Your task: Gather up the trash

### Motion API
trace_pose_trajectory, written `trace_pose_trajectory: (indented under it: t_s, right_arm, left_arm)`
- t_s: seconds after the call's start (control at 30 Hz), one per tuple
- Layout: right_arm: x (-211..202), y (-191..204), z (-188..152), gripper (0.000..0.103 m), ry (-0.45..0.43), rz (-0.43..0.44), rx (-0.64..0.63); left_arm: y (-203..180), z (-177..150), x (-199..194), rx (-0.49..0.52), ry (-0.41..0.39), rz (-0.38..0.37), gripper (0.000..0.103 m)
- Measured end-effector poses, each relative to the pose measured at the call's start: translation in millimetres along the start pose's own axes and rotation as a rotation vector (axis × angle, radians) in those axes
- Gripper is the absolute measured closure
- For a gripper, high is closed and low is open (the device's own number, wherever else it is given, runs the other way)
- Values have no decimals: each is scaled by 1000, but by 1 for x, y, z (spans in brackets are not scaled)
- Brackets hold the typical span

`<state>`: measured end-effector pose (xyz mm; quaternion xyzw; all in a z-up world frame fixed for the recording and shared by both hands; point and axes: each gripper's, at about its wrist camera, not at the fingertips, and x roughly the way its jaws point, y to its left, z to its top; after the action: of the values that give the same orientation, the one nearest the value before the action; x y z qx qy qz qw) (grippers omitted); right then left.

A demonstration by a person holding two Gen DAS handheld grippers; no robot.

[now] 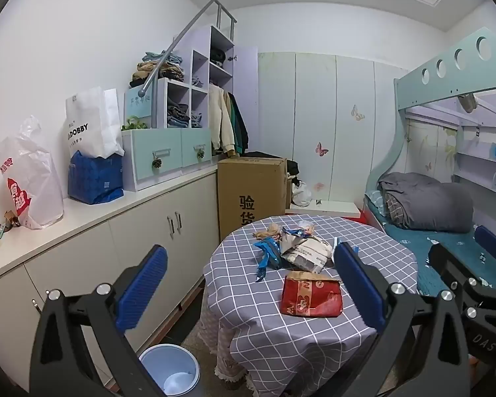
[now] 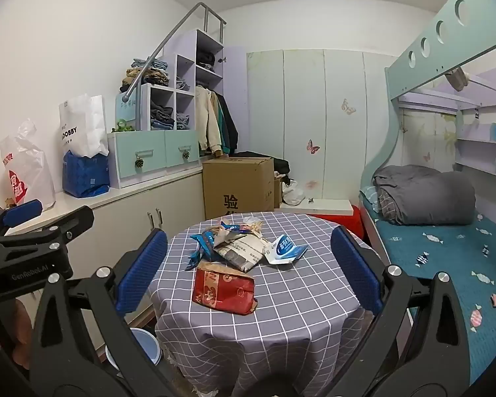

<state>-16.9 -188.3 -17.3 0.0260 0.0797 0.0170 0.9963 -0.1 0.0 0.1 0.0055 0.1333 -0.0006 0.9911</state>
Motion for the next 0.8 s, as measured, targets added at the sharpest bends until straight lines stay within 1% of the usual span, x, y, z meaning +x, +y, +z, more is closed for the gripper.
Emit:
trace_pose_trajectory:
  t_s: [0.43, 0.5, 0.57, 0.8]
  right_arm:
    - [-4, -3, 1, 6, 3, 19, 14]
    - [8, -2, -6, 6, 11, 19, 16]
    - [8, -2, -6, 6, 12, 20, 16]
    - [11, -1, -8, 6, 22, 24, 19]
  left_arm:
    - [0, -3, 0, 2, 0, 7, 4]
    - [0, -4, 0, 1, 1, 7, 4]
    - [1, -8, 3, 2, 3, 8, 4]
    - [3, -6, 4, 4, 6, 8, 4]
